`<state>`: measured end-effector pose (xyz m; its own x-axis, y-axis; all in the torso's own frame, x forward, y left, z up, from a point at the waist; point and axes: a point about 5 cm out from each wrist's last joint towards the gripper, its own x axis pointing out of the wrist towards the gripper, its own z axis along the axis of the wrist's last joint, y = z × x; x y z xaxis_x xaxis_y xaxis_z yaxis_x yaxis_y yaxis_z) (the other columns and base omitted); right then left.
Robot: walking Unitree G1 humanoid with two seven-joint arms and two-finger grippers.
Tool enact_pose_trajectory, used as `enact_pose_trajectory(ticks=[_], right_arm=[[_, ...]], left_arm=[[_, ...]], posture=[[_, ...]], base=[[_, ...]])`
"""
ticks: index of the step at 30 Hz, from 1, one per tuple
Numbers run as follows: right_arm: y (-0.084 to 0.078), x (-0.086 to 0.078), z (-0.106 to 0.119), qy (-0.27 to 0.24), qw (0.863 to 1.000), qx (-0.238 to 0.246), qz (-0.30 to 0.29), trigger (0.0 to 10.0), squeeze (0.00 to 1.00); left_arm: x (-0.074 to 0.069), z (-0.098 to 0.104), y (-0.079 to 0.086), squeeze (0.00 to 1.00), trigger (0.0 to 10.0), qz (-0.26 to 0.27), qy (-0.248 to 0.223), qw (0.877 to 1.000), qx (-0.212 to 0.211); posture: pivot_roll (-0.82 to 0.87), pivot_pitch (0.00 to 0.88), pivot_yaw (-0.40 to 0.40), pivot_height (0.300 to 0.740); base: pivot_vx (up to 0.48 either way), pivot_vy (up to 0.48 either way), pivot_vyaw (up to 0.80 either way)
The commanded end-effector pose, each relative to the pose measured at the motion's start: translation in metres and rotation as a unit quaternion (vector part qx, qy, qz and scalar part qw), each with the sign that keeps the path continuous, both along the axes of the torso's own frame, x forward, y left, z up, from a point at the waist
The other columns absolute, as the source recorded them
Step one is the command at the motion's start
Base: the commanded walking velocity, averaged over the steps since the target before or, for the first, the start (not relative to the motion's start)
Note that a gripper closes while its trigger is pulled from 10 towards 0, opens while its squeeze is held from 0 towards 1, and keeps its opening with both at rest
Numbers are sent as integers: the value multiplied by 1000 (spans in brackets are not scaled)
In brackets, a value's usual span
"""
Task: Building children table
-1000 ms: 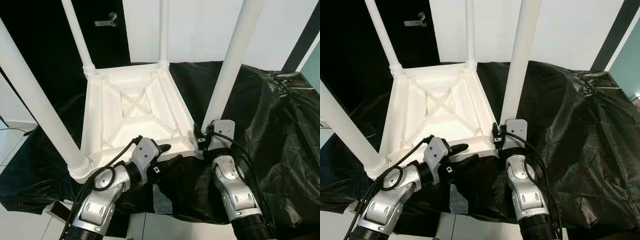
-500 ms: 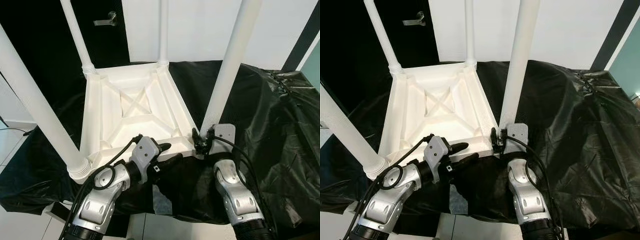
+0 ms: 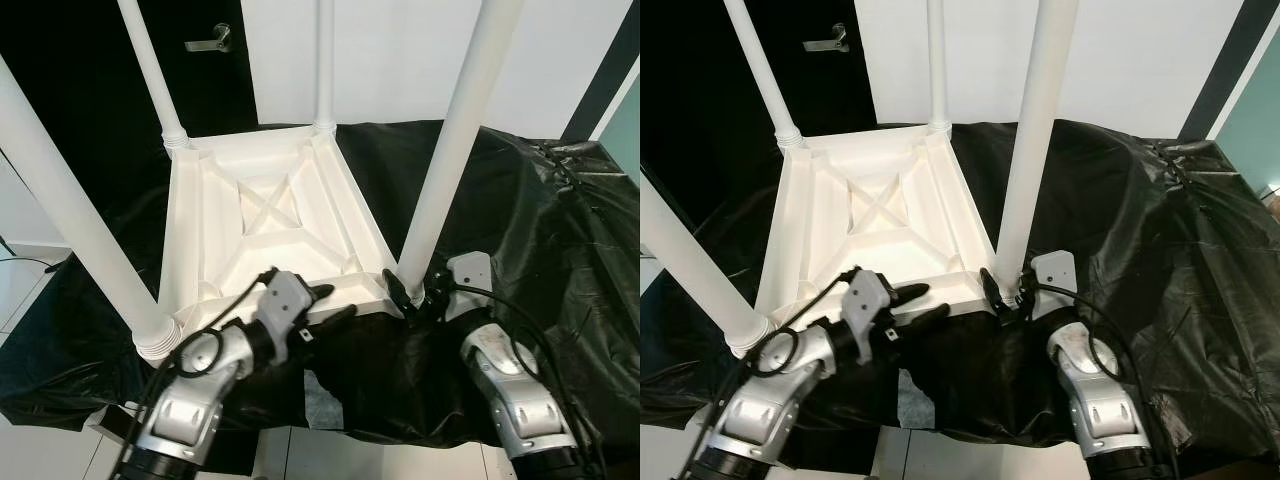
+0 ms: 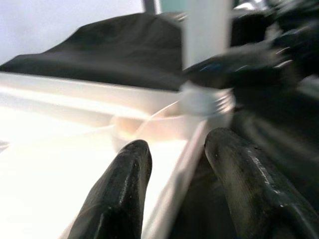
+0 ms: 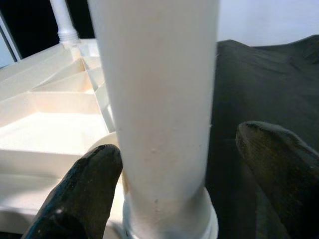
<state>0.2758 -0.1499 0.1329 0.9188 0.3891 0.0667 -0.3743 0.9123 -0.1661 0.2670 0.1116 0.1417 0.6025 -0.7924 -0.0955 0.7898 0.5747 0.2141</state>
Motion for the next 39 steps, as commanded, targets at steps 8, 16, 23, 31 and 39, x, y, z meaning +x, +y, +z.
enact_pose_trajectory(ticks=[8, 16, 23, 31, 39], right_arm=[[-9, 6, 3, 6, 993, -43, 114, 10000, 0], [-11, 36, 10, 10, 985, -81, 153, 10000, 0], [-2, 46, 10, 18, 977, -99, 191, 7373, 0], [0, 48, 6, 25, 972, -100, 212, 0, 0], [-2, 44, -3, 27, 986, -88, 138, 0, 0]], left_arm=[[5, 2, 5, 0, 10000, 13, -8, 1000, 10], [6, 3, -2, 0, 10000, -1, -9, 1000, 7], [4, 2, -5, 0, 10000, -4, -8, 1000, 4], [4, 1, -7, 0, 10000, -6, -7, 1000, 0], [0, -2, -8, 0, 10000, -6, -4, 1000, 4]], posture=[[24, 0, 26, 740], [28, 0, 26, 740], [37, 0, 15, 740], [42, 0, 5, 740], [34, 0, -5, 740]], base=[[0, 0, 0], [0, 0, 0], [0, 0, 0], [0, 0, 0], [0, 0, 0]])
